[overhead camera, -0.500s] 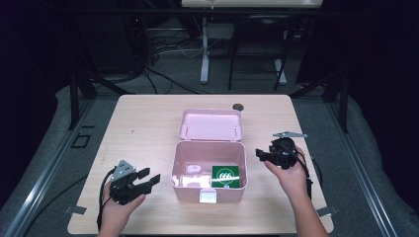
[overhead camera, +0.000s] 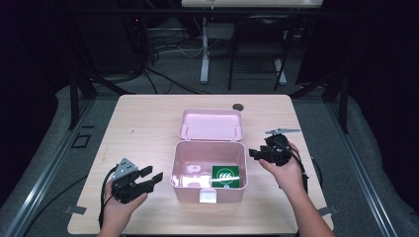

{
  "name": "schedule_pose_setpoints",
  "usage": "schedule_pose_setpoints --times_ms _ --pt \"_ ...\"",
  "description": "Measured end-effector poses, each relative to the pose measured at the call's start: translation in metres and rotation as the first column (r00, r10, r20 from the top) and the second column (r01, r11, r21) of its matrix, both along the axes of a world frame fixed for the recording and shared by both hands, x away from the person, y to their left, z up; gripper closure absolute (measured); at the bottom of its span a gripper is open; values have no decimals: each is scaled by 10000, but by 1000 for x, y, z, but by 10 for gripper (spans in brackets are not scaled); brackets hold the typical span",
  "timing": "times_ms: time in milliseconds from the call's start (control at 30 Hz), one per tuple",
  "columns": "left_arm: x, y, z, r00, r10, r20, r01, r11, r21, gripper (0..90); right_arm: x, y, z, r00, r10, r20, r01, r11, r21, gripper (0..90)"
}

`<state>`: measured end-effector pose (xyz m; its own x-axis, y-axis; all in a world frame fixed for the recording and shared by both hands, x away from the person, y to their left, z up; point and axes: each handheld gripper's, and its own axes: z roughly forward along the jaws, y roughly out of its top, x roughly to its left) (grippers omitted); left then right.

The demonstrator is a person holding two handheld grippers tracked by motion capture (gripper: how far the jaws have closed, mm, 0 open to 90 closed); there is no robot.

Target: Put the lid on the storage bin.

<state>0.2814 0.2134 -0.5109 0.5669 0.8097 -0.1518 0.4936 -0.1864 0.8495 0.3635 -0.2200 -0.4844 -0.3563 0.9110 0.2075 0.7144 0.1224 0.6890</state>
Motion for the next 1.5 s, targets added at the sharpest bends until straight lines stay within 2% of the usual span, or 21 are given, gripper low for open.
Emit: schedule_pose_setpoints --times_ms 67,100,133,267,533,800,1067,1233,1433,1500 --pt "0 -1 2 10000 -92 35 92 10000 -2 497 3 1 4 9997 182 -144 -182 9998 7 513" --pt "0 -2 3 10000 -92 30 92 10000 -6 499 5 1 9 9987 307 -411 -309 9995 -33 522" --pt "0 -2 5 9999 -150 47 150 9999 -21 499 7 2 9 9991 327 -282 -325 9994 87 523" --pt "-1 -4 8 9997 -224 65 224 9997 -64 500 15 4 19 9965 508 -669 -477 9978 465 525" --pt "-1 -7 17 9988 -445 187 448 9989 -146 511 27 9 35 9927 494 -1103 -483 9988 127 510" --pt "3 -15 29 9976 -657 197 661 9976 -202 523 40 9 42 9926 267 -1188 -280 9996 -94 508" --pt "8 -29 43 9939 -1093 114 1094 9939 -104 583 50 11 50 9924 112 -1226 -141 9996 -228 511" --pt "9 -35 40 9927 -1209 -15 1210 9926 66 638 58 14 57 9932 63 -1165 -95 9996 -266 517" --pt "8 -39 35 9904 -1374 -154 1378 9902 226 660 64 19 61 9934 59 -1143 -89 9996 -261 521" --pt "7 -40 33 9897 -1423 -160 1427 9894 256 677 68 20 64 9920 4 -1265 -27 9998 -179 523"
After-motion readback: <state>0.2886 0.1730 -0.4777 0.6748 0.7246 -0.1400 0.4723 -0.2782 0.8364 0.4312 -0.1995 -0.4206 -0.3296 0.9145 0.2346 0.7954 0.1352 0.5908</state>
